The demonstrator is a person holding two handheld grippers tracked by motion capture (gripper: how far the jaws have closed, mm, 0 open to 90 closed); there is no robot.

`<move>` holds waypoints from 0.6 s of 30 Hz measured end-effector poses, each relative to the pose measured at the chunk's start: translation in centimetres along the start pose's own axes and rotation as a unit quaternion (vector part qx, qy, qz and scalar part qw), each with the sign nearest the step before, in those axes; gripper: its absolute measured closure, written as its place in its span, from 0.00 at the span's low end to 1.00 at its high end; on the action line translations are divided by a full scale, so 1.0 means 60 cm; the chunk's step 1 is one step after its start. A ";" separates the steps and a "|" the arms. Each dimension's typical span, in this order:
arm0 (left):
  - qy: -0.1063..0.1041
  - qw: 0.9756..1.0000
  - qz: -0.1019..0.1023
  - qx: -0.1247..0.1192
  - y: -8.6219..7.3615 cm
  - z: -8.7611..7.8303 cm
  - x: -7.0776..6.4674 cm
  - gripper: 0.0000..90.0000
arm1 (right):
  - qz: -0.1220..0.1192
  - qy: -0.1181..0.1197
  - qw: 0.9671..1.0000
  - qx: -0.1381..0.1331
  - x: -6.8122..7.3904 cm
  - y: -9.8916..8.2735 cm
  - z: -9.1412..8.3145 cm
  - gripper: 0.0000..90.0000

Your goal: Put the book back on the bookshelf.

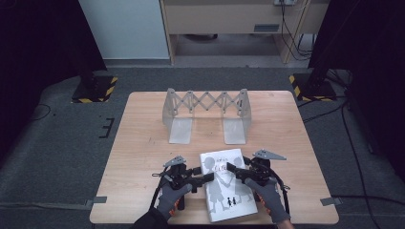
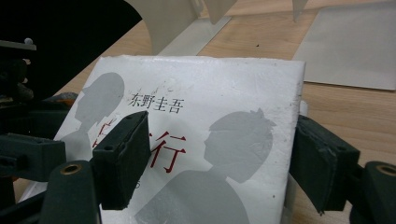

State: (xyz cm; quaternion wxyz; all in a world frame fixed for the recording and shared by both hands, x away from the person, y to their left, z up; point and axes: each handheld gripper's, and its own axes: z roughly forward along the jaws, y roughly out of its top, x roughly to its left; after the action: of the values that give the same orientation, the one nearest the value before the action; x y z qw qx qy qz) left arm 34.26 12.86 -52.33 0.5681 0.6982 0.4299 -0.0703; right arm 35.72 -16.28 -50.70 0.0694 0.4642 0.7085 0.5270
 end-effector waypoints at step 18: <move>0.002 1.000 0.006 0.009 0.010 0.013 -0.012 0.26 | -0.025 0.011 1.000 -0.012 0.024 0.018 0.004 0.32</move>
State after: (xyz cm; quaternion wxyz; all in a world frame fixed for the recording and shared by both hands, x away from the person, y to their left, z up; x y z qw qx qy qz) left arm 34.51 11.85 -51.74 0.5611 0.7063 0.4262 -0.0689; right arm 35.68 -15.04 -49.39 0.0805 0.4400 0.7140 0.5386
